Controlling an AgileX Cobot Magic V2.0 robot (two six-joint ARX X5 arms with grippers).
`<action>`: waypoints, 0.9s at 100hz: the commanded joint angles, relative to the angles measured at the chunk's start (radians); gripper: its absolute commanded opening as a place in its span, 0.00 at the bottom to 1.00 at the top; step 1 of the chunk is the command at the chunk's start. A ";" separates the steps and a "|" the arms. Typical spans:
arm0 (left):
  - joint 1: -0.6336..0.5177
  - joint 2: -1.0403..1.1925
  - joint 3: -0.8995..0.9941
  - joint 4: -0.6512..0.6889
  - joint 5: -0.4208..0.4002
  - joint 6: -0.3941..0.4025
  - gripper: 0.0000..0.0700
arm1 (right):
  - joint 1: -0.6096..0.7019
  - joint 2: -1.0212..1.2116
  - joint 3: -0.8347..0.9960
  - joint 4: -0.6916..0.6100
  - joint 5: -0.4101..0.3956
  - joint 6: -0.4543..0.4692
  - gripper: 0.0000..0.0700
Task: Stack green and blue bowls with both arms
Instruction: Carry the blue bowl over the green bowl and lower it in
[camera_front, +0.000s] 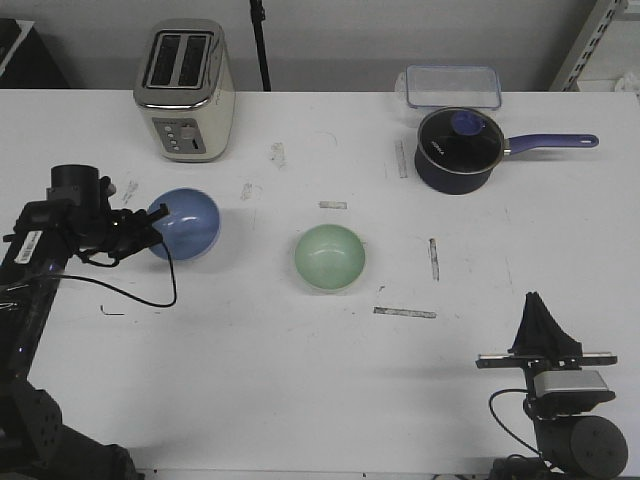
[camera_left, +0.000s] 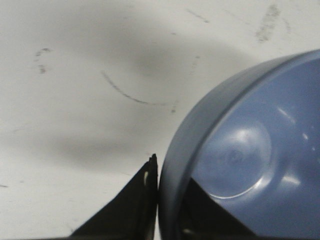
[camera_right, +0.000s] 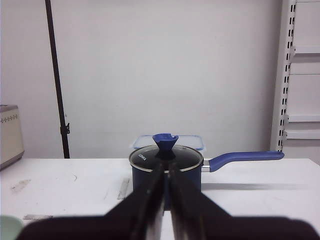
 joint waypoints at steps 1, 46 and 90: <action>-0.051 0.006 0.060 -0.008 0.009 -0.023 0.00 | 0.001 -0.002 0.002 0.011 0.001 -0.004 0.01; -0.433 0.211 0.330 -0.010 0.008 -0.112 0.00 | 0.001 -0.002 0.002 0.010 0.001 -0.004 0.01; -0.594 0.405 0.441 -0.063 0.008 -0.078 0.00 | 0.001 -0.002 0.002 0.010 0.001 -0.004 0.01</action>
